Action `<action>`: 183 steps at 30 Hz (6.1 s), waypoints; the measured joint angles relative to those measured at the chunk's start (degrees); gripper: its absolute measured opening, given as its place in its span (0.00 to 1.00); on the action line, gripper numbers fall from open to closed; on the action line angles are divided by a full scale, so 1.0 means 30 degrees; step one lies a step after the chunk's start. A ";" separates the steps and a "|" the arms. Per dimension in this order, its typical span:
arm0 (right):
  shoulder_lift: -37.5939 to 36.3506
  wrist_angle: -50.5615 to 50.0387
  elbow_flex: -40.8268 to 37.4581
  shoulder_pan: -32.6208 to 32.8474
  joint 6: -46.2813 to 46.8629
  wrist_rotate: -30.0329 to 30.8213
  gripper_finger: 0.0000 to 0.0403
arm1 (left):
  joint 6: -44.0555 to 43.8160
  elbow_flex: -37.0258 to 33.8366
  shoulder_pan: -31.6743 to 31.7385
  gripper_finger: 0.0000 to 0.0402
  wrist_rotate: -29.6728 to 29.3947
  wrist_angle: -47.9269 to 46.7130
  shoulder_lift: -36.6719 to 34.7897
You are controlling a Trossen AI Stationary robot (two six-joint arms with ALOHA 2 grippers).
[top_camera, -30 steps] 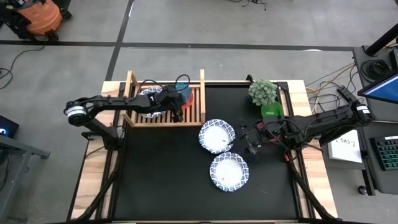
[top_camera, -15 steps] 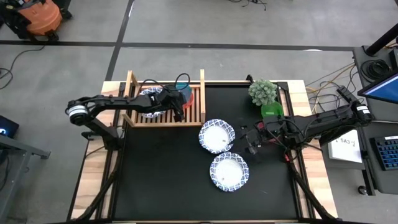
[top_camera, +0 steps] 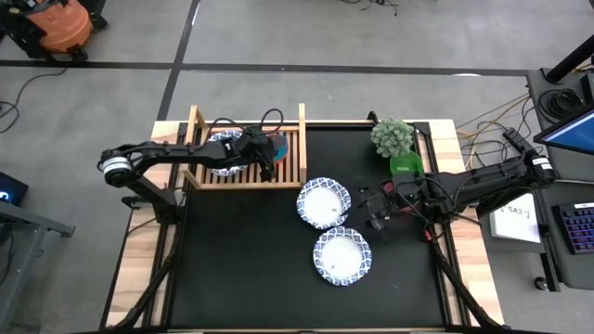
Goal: Place and stack plates onto a shelf
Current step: Stack the blue bowl on top of the orange bowl, then stack the top white and blue plate on top of the white and blue plate
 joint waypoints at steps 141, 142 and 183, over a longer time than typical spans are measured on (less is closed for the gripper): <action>-0.1916 0.2820 -0.2856 0.3050 0.2030 0.3847 0.39 | -0.1979 0.5622 -1.0563 0.01 0.0627 -0.1803 0.7222; -0.1916 0.2820 -0.2856 0.3050 0.2023 0.3847 0.39 | -0.1982 0.5625 -1.0625 0.01 0.0634 -0.1892 0.7024; -0.1909 0.2945 -0.2856 0.3049 0.1994 0.3898 0.39 | -0.9043 0.1649 -0.2586 0.00 -0.5982 -1.7746 -0.3962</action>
